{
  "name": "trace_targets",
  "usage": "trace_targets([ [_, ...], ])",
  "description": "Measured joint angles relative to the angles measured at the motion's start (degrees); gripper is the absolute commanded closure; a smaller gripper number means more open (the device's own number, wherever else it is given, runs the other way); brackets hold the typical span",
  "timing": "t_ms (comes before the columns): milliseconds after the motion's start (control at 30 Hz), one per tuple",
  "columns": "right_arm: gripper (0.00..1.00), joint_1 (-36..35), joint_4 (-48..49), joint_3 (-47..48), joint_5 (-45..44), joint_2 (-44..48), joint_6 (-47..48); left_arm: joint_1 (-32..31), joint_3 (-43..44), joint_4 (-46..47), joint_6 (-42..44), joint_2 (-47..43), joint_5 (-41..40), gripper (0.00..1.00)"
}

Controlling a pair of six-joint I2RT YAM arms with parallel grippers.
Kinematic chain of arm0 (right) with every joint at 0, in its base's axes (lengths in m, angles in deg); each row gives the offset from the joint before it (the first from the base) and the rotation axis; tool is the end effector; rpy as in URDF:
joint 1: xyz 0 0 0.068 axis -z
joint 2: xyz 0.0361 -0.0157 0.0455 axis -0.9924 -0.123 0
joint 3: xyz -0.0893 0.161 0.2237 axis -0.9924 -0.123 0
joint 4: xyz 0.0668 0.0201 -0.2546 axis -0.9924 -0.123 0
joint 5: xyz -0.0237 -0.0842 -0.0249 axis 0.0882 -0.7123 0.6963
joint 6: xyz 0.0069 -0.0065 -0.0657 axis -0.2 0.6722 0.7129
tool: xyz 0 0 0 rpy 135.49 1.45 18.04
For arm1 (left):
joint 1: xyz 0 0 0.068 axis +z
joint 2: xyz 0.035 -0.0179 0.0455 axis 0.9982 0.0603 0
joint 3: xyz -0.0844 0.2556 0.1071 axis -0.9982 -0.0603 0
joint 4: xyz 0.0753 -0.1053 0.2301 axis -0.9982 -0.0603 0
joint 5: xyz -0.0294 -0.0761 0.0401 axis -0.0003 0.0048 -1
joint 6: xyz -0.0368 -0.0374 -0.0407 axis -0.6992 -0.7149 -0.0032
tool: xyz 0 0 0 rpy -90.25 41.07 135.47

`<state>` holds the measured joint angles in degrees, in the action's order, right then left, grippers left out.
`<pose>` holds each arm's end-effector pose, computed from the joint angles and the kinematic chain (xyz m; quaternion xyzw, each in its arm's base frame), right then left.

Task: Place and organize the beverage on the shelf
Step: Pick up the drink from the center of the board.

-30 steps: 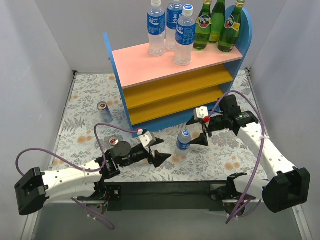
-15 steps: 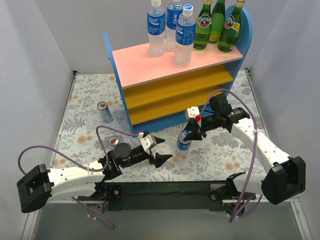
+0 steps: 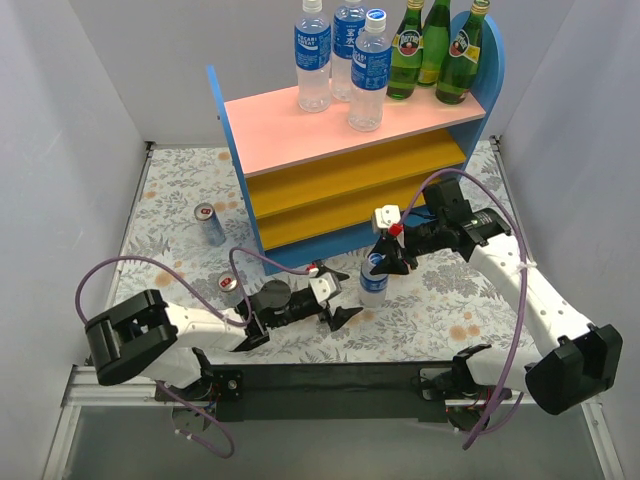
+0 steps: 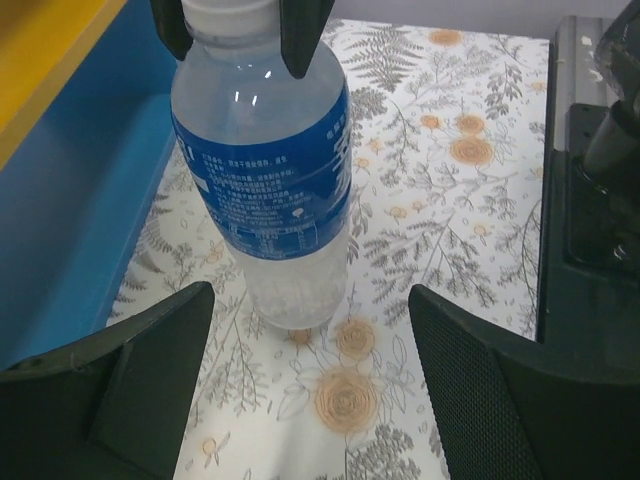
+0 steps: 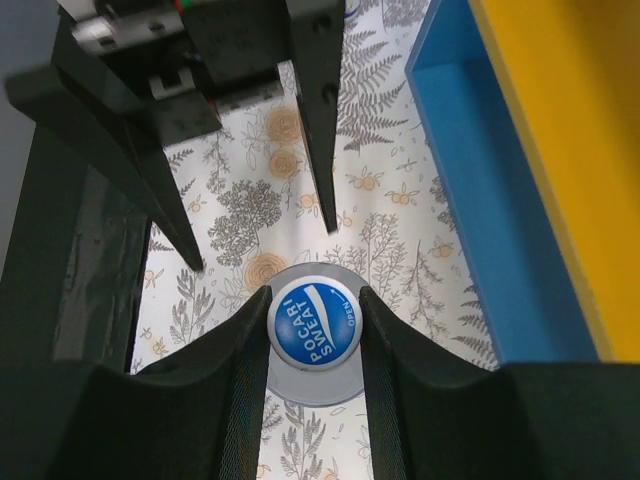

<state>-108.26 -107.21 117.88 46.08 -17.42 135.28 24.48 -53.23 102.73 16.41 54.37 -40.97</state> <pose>0.1999 0.1408 0.3286 -0.6520 0.5617 0.3359 0.3829 0.1196 -0.2392 0.2019 0.2281 0.7018 -0.5240 0.4253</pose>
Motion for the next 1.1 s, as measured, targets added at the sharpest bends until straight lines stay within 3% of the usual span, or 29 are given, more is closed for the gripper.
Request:
trace_targets([
  [500, 0.99, -1.0, -3.8, 5.0, 1.4, 4.4, -2.3, -0.2, 11.6, 10.2, 0.3, 14.4, -1.9, 0.21],
  [967, 0.99, -1.1, -4.3, 6.6, 2.5, 4.7, -4.4, -0.2, 14.3, 10.8, 0.3, 16.0, -0.2, 0.23],
  [1000, 0.99, -1.1, -4.3, 6.7, 2.5, 4.7, -4.5, -0.2, 14.5, 11.0, 0.3, 16.2, -0.1, 0.26],
  [1100, 0.99, -1.0, -4.3, 6.9, 2.1, 4.9, -4.4, -0.4, 15.0, 11.1, 0.0, 16.7, 0.4, 0.71],
])
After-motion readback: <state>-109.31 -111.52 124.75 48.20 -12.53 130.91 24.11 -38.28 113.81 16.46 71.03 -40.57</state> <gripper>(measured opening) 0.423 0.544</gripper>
